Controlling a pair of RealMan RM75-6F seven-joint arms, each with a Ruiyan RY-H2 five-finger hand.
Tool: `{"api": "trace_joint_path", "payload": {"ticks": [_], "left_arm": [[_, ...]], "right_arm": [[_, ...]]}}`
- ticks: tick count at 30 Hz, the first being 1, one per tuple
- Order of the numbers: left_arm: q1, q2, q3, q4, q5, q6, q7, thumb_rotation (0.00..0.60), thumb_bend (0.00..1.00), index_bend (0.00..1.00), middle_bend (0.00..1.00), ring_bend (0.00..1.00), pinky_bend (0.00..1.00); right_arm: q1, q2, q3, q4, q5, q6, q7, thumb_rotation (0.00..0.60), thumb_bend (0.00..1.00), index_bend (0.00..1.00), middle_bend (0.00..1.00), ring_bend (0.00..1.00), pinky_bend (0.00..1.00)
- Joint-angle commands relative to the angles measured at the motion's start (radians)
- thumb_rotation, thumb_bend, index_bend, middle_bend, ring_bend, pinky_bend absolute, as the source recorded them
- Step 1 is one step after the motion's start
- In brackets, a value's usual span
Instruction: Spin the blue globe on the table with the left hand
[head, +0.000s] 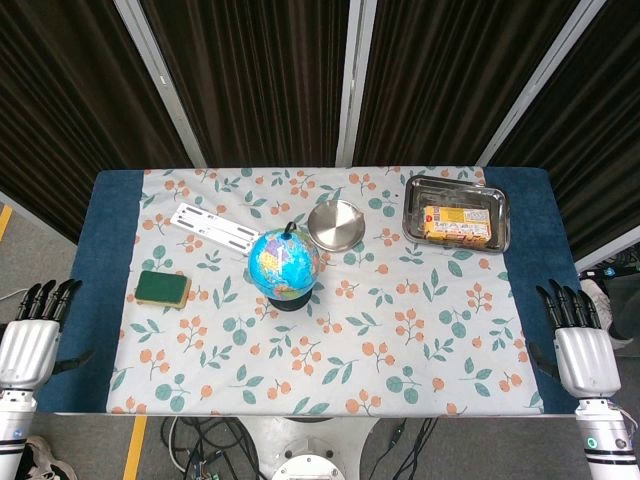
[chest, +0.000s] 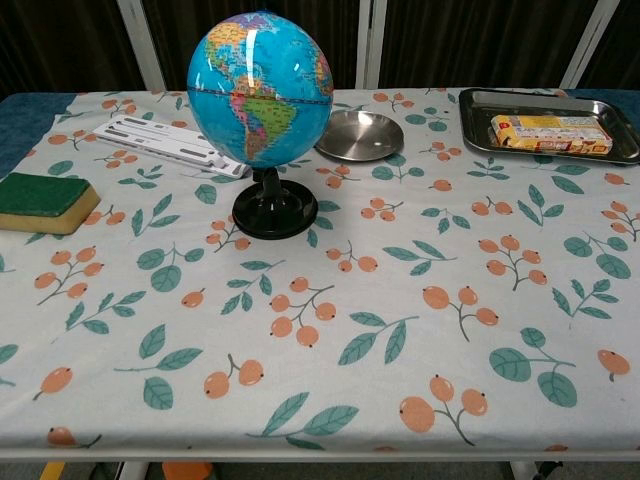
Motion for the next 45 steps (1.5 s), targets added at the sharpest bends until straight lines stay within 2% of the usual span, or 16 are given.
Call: {"api": "trace_joint_path", "payload": {"ticks": [1,14,24,35,45], "left_arm": [[0.000,0.002,0.000,-0.002,0.002,0.001,0.000,0.600,0.06,0.05,0.07,0.02,0.04],[-0.020,0.003,0.002,-0.015,0.036,-0.007,0.008,0.600,0.06,0.05,0.07,0.02,0.04],[-0.132,0.016,-0.042,-0.097,0.090,-0.091,-0.050,0.600,0.06,0.05,0.07,0.02,0.04],[-0.272,-0.012,-0.066,-0.202,0.187,-0.203,0.058,0.600,0.06,0.05,0.07,0.02,0.04],[-0.400,-0.117,-0.102,-0.217,0.244,-0.286,0.178,0.600,0.06,0.05,0.07,0.02,0.04]], "right_arm": [[0.000,0.001,0.002,-0.002,-0.002,0.003,-0.001,0.600,0.24,0.00,0.00,0.00,0.00],[-0.006,0.009,0.002,0.009,0.004,0.009,0.011,0.600,0.24,0.00,0.00,0.00,0.00],[-0.006,0.009,0.008,0.022,0.016,0.006,0.021,0.600,0.24,0.00,0.00,0.00,0.00],[-0.004,0.005,0.008,0.032,0.023,-0.003,0.028,0.600,0.24,0.00,0.00,0.00,0.00],[-0.003,-0.003,0.008,0.056,0.037,-0.016,0.049,0.600,0.24,0.00,0.00,0.00,0.00]]}}
